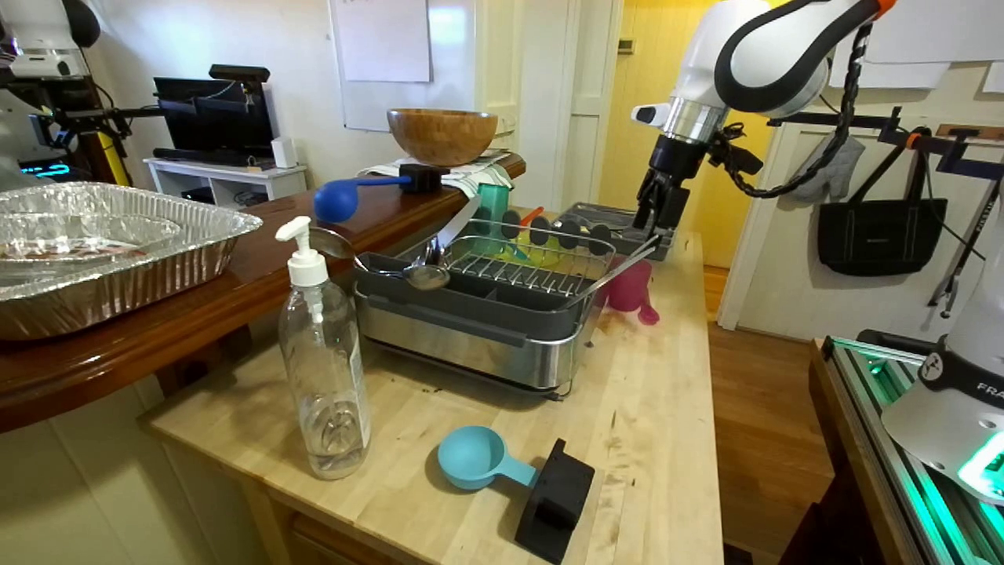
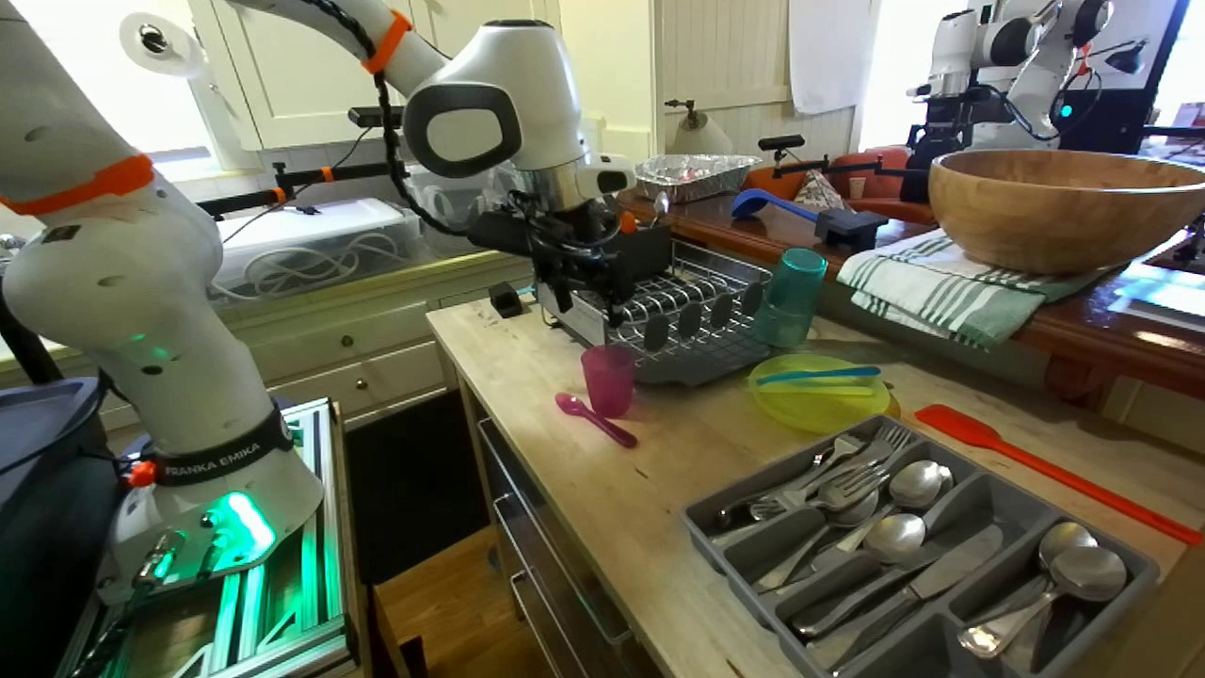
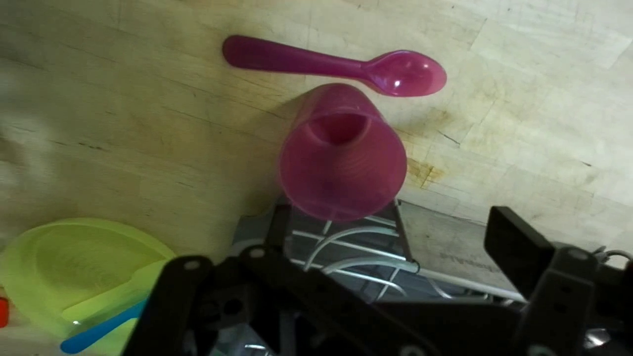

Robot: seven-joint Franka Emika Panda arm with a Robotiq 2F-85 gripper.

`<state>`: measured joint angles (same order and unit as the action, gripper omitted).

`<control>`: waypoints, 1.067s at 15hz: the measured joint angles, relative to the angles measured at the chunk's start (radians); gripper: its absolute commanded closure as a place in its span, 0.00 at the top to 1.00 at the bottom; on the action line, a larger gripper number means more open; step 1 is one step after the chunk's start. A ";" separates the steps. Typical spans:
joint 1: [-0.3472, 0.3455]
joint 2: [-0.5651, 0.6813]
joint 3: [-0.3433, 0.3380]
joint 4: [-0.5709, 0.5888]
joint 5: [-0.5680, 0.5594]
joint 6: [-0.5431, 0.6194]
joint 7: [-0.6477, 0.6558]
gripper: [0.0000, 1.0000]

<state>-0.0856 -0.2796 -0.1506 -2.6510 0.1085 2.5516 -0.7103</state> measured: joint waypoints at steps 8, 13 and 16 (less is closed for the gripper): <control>-0.048 -0.008 -0.042 0.069 -0.034 0.052 0.242 1.00; -0.055 0.163 -0.058 0.191 -0.031 0.157 0.397 1.00; -0.062 0.291 -0.058 0.284 -0.027 0.177 0.477 1.00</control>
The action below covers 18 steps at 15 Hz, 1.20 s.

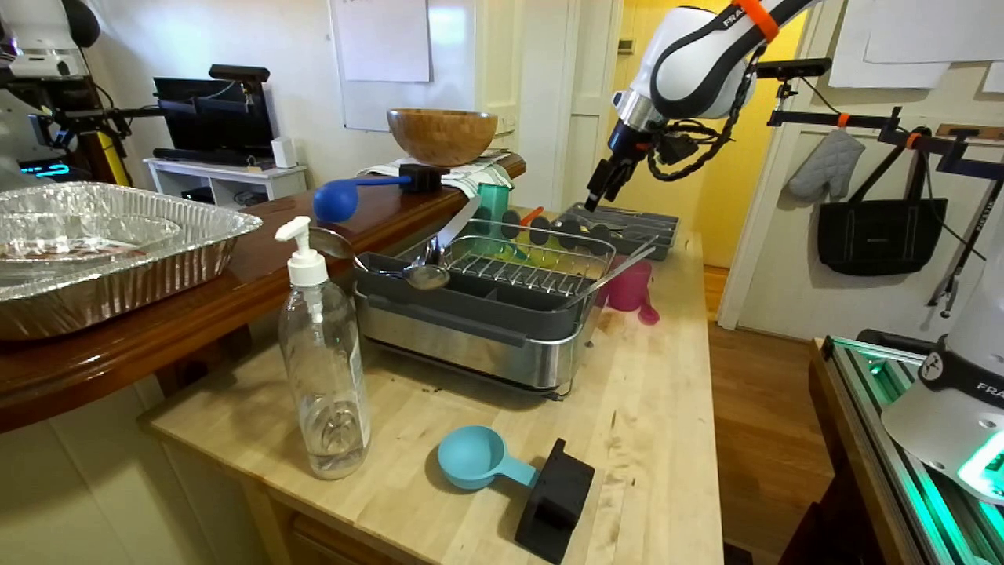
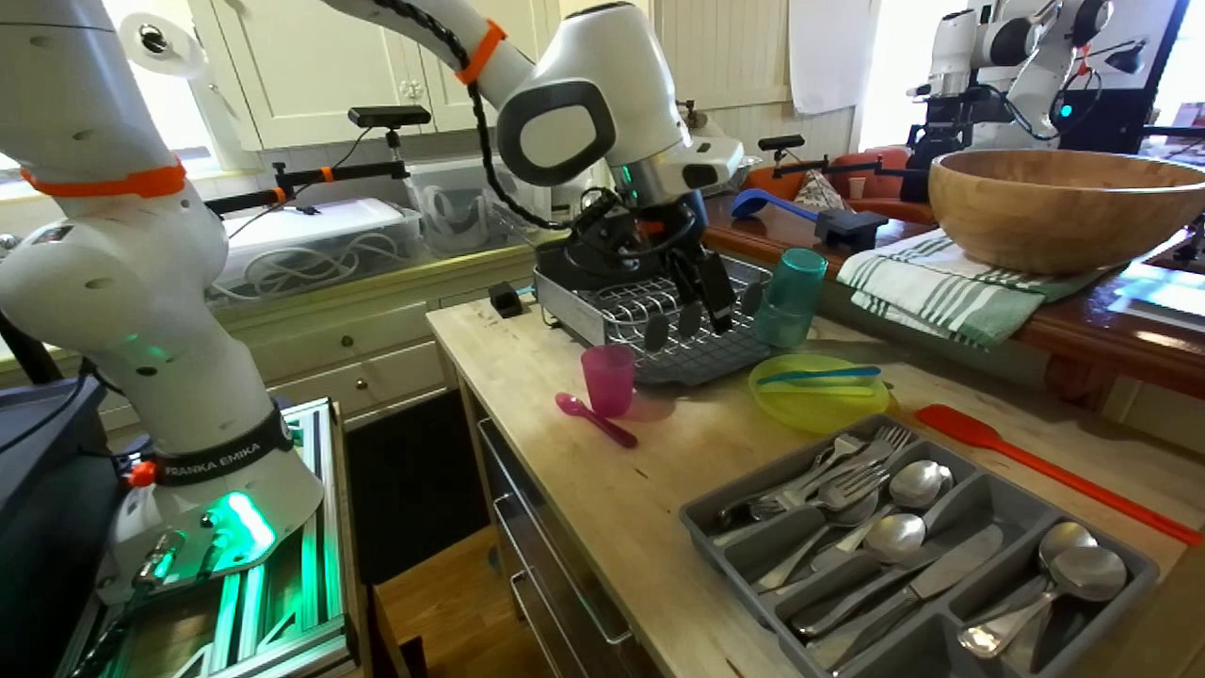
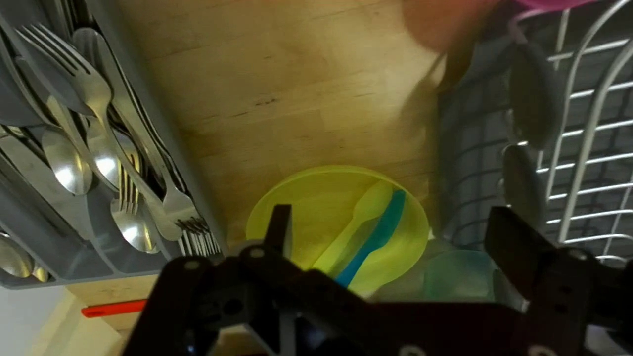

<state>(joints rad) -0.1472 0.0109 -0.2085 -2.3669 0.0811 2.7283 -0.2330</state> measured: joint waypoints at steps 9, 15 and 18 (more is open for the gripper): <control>-0.034 0.269 0.007 0.254 0.036 -0.002 0.114 1.00; -0.035 0.282 0.010 0.270 0.032 0.000 0.119 1.00; -0.039 0.302 0.027 0.281 0.033 0.000 0.117 1.00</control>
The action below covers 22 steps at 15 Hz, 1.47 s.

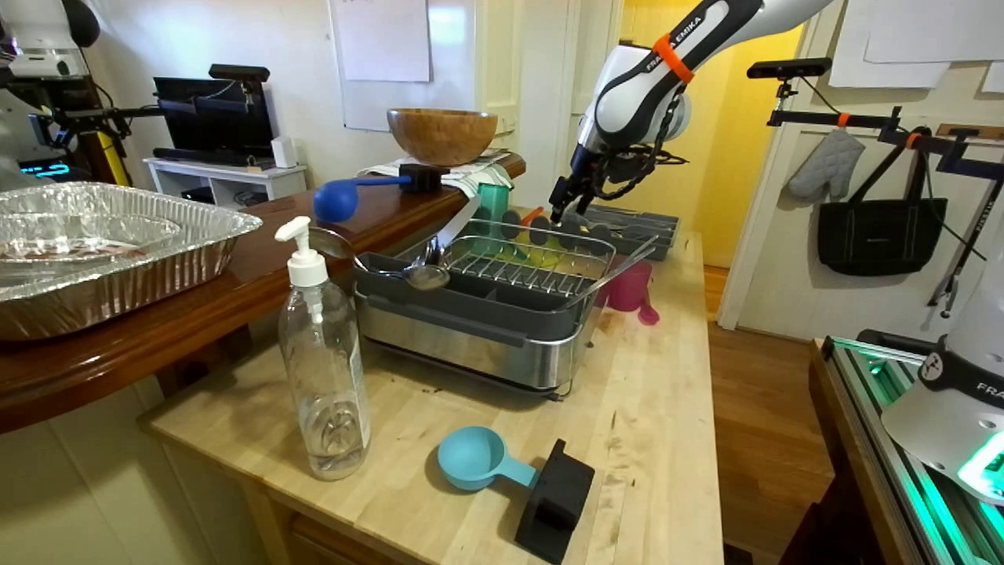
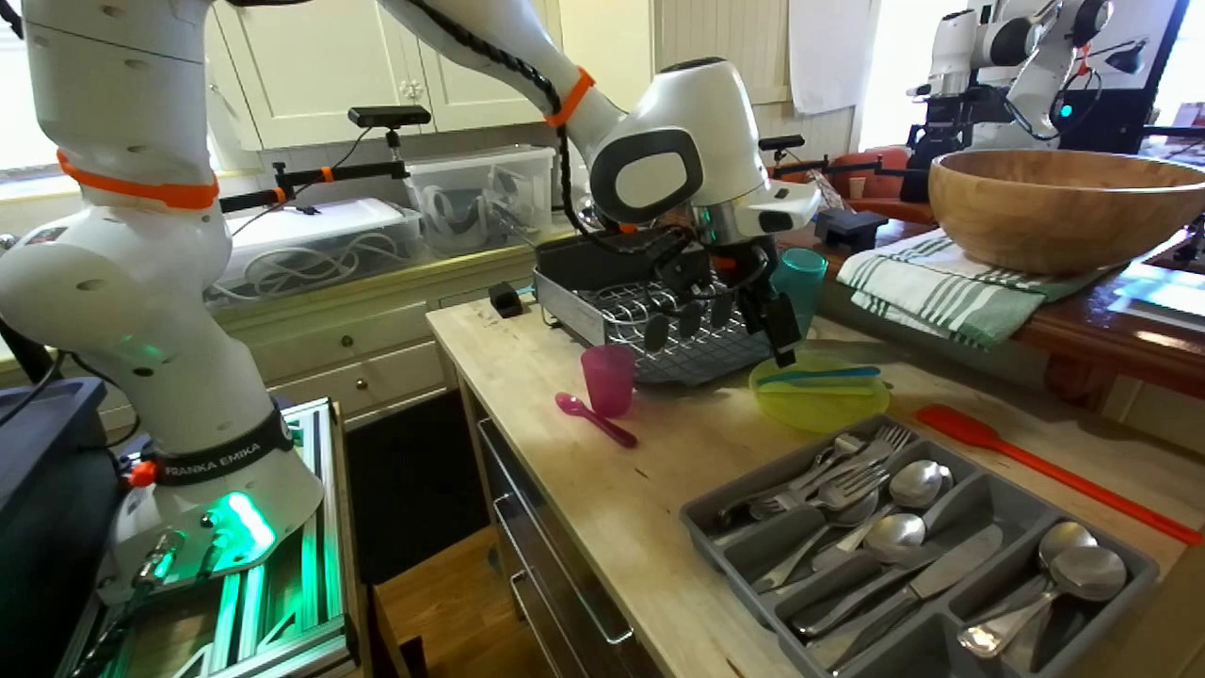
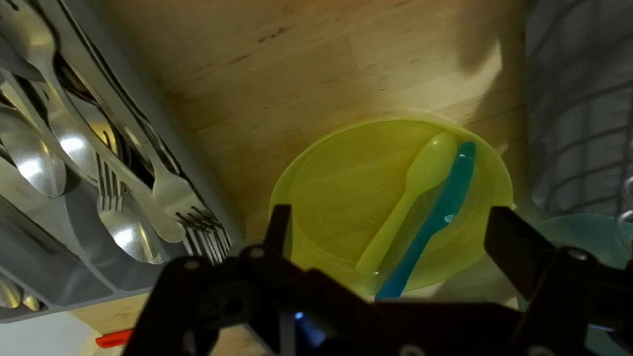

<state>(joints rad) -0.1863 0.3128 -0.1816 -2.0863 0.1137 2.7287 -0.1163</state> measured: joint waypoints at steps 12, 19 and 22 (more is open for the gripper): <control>-0.065 0.207 0.092 0.191 0.047 0.046 0.000 1.00; -0.113 0.286 0.138 0.287 0.074 0.047 0.000 1.00; -0.130 0.312 0.153 0.320 0.074 0.047 -0.002 0.96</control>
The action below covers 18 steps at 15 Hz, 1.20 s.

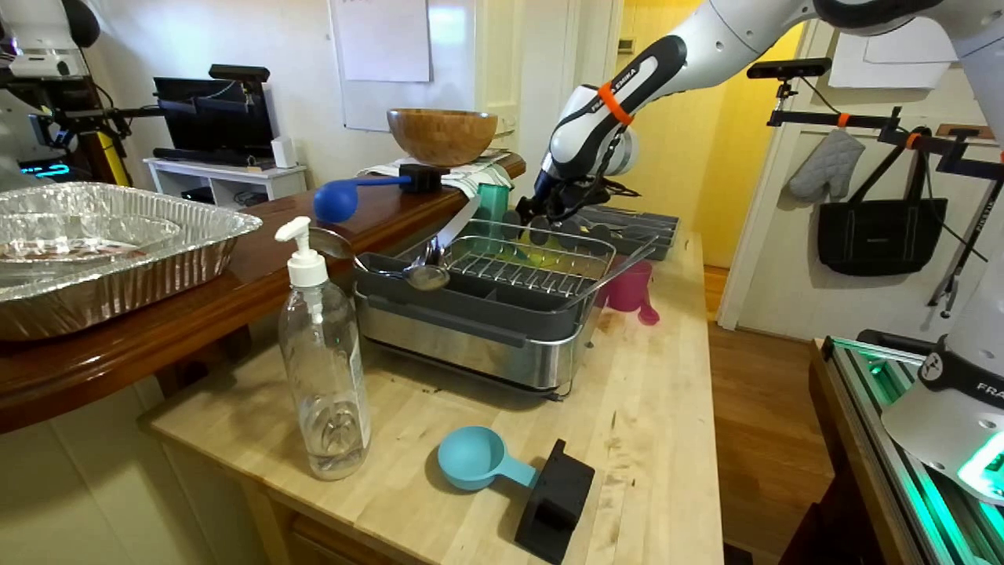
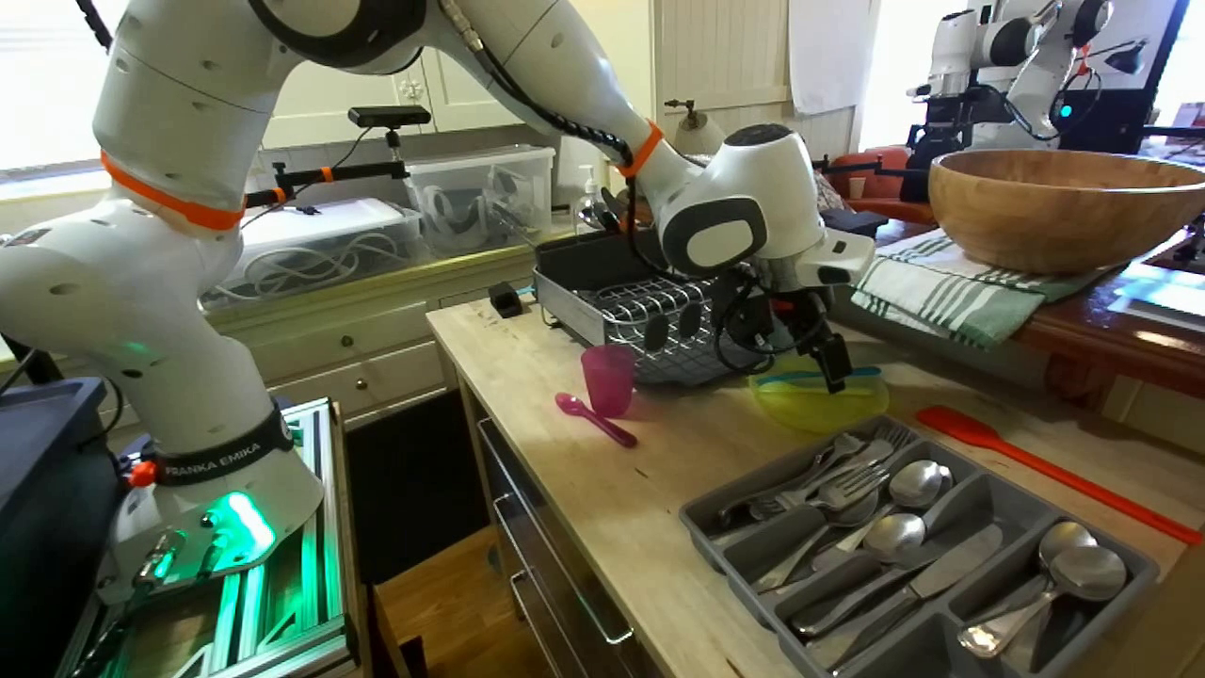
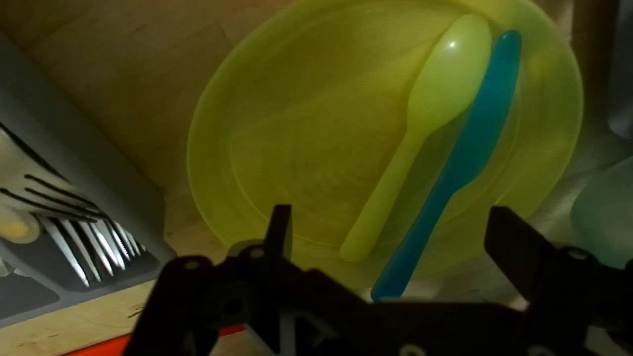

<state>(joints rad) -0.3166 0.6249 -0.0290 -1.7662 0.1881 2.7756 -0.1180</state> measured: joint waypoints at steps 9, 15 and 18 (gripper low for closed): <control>-0.021 0.059 0.043 0.069 0.012 0.000 -0.002 0.53; -0.024 0.081 0.059 0.094 0.023 0.000 -0.003 0.45; -0.024 0.090 0.060 0.098 0.023 0.000 -0.003 0.52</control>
<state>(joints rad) -0.3410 0.7147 0.0306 -1.6680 0.2112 2.7756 -0.1212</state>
